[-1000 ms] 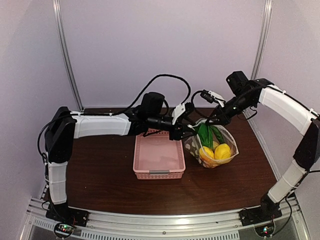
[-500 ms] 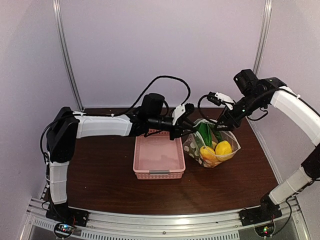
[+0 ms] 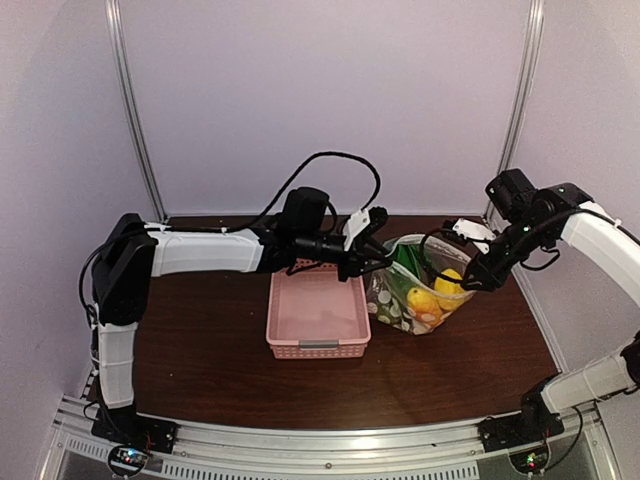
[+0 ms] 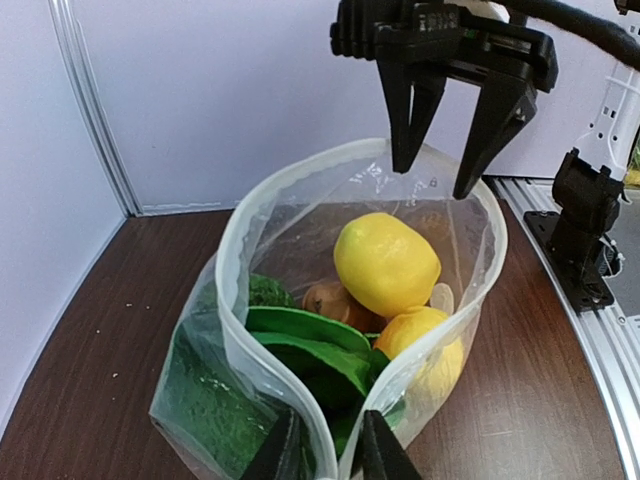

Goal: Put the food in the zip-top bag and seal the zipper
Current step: Adjust the zipper food storage bag.

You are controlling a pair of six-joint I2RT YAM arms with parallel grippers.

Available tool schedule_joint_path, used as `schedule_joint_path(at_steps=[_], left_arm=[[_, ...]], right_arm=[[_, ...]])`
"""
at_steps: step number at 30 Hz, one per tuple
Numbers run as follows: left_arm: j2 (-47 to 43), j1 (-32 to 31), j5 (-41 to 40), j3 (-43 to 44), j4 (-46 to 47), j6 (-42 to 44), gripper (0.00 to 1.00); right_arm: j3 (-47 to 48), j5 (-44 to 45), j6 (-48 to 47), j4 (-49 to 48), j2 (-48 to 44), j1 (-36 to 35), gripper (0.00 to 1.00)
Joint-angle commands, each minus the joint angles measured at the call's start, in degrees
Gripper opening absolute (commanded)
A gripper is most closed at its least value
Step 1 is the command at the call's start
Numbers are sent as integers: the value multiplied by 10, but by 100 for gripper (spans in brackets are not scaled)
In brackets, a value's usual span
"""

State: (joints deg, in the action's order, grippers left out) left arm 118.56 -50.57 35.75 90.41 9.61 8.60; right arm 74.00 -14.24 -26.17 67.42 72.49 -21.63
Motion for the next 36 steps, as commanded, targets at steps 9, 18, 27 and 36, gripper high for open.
schedule_joint_path(at_steps=[9, 18, 27, 36], left_arm=[[-41, 3, 6, 1, -42, 17, 25], [-41, 3, 10, 4, -57, 25, 26], [-51, 3, -10, -17, -84, 55, 42], [-41, 3, -82, -2, -92, 76, 23]], right_arm=[[45, 34, 2, -11, -21, 42, 49], [15, 43, -6, -72, 19, 43, 44], [46, 28, 0, -74, 33, 43, 3], [51, 27, -2, -60, 34, 43, 0]])
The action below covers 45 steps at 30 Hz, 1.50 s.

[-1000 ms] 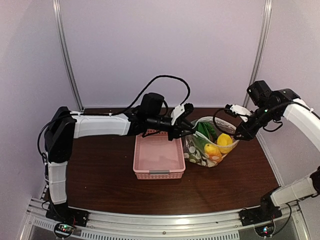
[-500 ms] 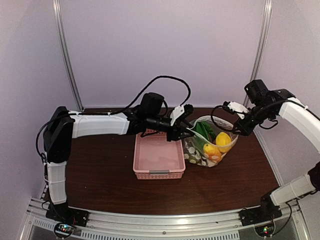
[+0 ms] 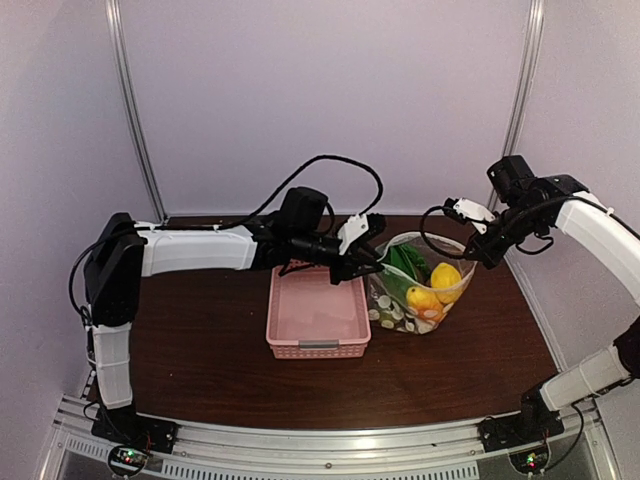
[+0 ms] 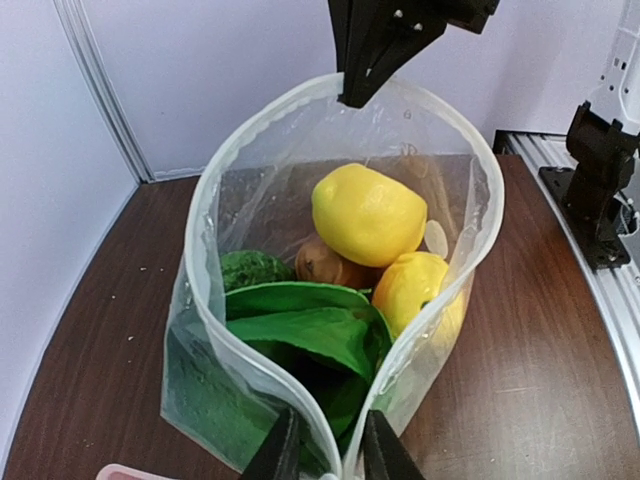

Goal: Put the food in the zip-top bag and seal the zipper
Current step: Adjust the zipper food storage bag.

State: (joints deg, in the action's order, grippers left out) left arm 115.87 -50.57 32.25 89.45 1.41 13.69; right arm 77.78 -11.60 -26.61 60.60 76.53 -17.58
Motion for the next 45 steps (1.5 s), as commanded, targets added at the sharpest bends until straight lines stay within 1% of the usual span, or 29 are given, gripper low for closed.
schedule_joint_path(at_steps=[1, 4, 5, 6, 8, 10, 13, 17, 21, 24, 27, 28, 29, 31, 34, 37, 40, 42, 44, 45], left_arm=[[-14, 3, -58, 10, -27, 34, 22], [-15, 3, -84, 20, -60, 52, 18], [-17, 3, -91, 26, -77, 63, 16], [-21, 3, -94, 35, -96, 79, 11], [-37, 3, -96, 52, -125, 95, 8], [-61, 2, -75, 59, -138, 100, 7], [-93, 2, -22, 72, -134, 72, 5], [-107, 5, 17, 93, -148, 53, 4], [-122, 7, 33, 95, -168, 52, 3], [-125, 9, 38, 80, -148, 35, 2], [-112, 9, 74, 70, -103, -1, 1], [-104, 9, 86, 70, -93, -13, 1], [-96, 9, 95, 70, -83, -22, 1], [-72, 9, 110, 68, -62, -40, 2], [-37, 4, 119, 65, -30, -80, 2], [-7, 1, 118, 71, -24, -107, 3], [-3, 1, 132, 72, -19, -134, 4], [-3, 0, 132, 74, -18, -151, 3], [-1, 0, 120, 78, -30, -156, 3], [-1, 0, 115, 81, -39, -155, 3]], right_arm=[[14, 1, 2, 8, -7, 3, 0], [22, 7, -4, 13, -6, 4, 0], [31, 10, -10, 21, -4, 5, 0], [45, 15, -18, 28, -5, 9, 0], [68, 21, -35, 41, -9, 26, 0], [87, 16, -48, 53, -13, 39, 0], [97, 8, -62, 72, -12, 40, 0], [88, 23, -71, 75, -19, 44, 0], [81, 21, -81, 81, -29, 57, 0], [88, -8, -90, 90, -39, 64, 0], [109, -82, -109, 111, -49, 64, 0], [116, -108, -119, 119, -52, 64, 3], [120, -129, -127, 128, -56, 64, 10], [114, -156, -135, 126, -61, 64, 20], [87, -203, -162, 127, -61, 62, 42], [58, -239, -172, 110, -62, 60, 56], [35, -282, -169, 84, -65, 50, 70], [6, -279, -153, 44, -77, 22, 76], [-21, -248, -139, -10, -88, -19, 81], [-32, -223, -129, -33, -92, -40, 86]])
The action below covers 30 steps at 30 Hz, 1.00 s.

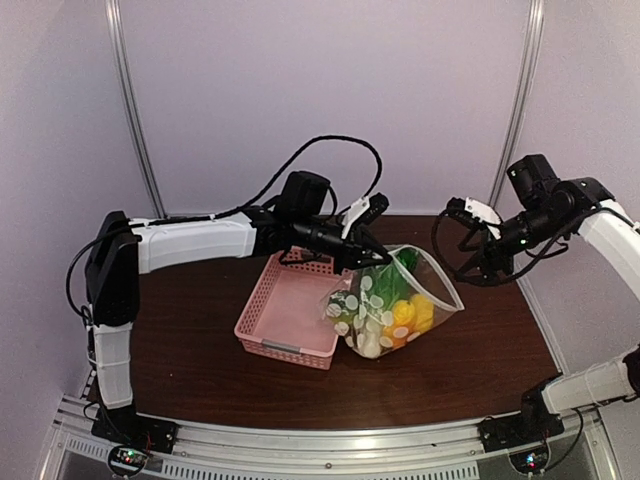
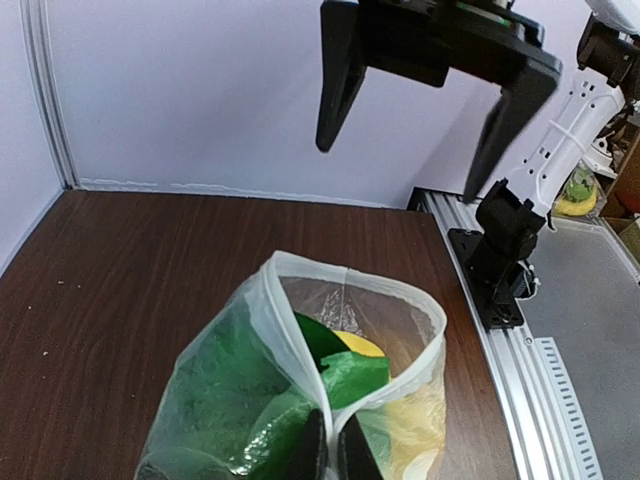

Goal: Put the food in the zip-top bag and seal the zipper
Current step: Adjust the zipper food storage bag, then adjust the zipper food storage bag at the center of the board.

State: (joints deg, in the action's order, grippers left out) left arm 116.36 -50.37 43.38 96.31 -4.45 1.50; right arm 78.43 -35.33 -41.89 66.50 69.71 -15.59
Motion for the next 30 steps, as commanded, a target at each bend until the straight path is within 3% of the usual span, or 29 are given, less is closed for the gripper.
schedule_joint_path(at_steps=[1, 4, 9, 14, 18, 22, 30], left_arm=[[-5, -2, 1, 18, 10, -31, 3], [-8, -2, 4, 30, -12, -30, 3], [-18, -16, -13, 75, -25, -53, 1], [0, -55, -24, 111, 79, -114, 0], [41, -59, -23, 145, 103, -137, 0], [49, -59, -2, 108, 125, -124, 0], [56, -59, 5, 65, -25, -21, 3]], right_arm=[[-48, 36, 31, -113, -26, -82, 93], [-49, 51, 34, -142, -17, -96, 99], [-10, 51, 31, -134, 9, -113, 100], [35, 93, 4, -94, -12, -106, 100], [60, 108, -18, -33, -24, -94, 100], [8, 137, -24, -42, -56, -92, 100], [-62, 148, -45, -62, -60, -92, 100]])
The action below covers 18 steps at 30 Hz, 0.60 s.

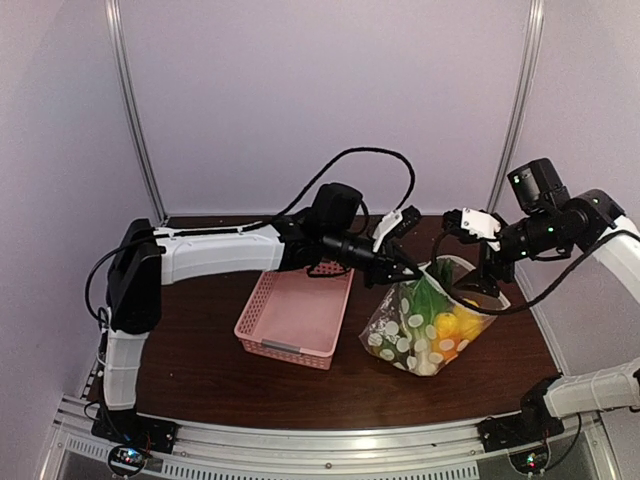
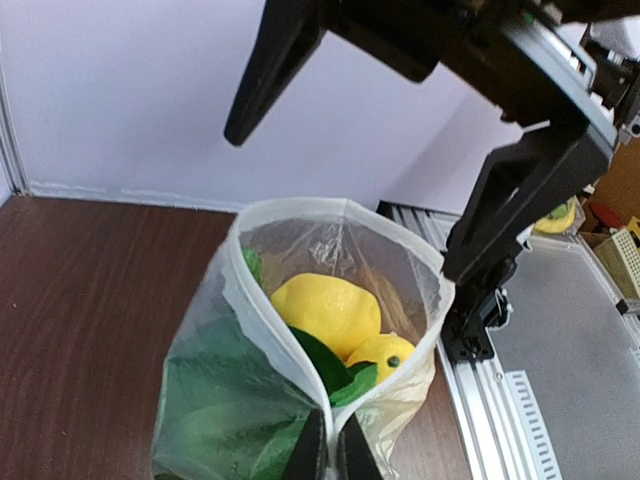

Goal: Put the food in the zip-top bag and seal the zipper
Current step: Adjust the zipper food storage bag at the center of the board.

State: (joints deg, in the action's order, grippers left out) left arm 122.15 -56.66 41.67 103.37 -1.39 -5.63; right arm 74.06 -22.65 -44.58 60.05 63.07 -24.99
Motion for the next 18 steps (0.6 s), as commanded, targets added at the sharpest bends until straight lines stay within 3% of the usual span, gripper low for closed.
schedule_joint_path(at_steps=[1, 13, 18], left_arm=[[-6, 3, 24, -10, -65, 62, 3], [-51, 4, -13, -29, -90, 101, 7], [-85, 4, -44, -62, -56, 105, 9]], right_arm=[[-19, 16, -25, 11, 13, 3, 100], [6, -33, -50, 58, 69, 2, 100], [61, -56, -55, 85, 69, 13, 100]])
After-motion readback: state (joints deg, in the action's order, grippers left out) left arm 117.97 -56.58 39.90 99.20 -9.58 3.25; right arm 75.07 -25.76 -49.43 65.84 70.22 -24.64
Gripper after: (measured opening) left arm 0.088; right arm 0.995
